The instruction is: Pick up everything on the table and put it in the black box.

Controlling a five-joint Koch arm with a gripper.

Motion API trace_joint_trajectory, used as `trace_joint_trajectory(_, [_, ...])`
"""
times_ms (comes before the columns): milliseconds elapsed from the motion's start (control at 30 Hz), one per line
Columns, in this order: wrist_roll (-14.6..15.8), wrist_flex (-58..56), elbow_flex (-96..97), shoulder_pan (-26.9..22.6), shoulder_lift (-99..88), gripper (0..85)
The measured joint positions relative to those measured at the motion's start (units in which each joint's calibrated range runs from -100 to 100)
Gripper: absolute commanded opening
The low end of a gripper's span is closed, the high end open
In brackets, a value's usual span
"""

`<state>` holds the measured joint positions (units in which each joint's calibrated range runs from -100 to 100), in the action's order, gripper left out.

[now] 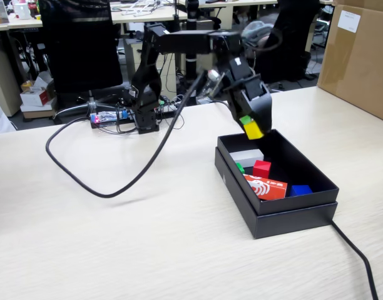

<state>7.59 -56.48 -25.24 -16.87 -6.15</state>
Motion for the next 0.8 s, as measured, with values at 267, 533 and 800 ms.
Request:
trace_joint_trajectory(267, [0.0,7.12,4.11,0.93,5.18,8.9])
trace_joint_trajectory(533, [-0.24,8.44,7.49,1.17,5.18,28.1])
trace_joint_trajectory(800, [-0.73,8.52,7.49,1.32,5.05,39.1])
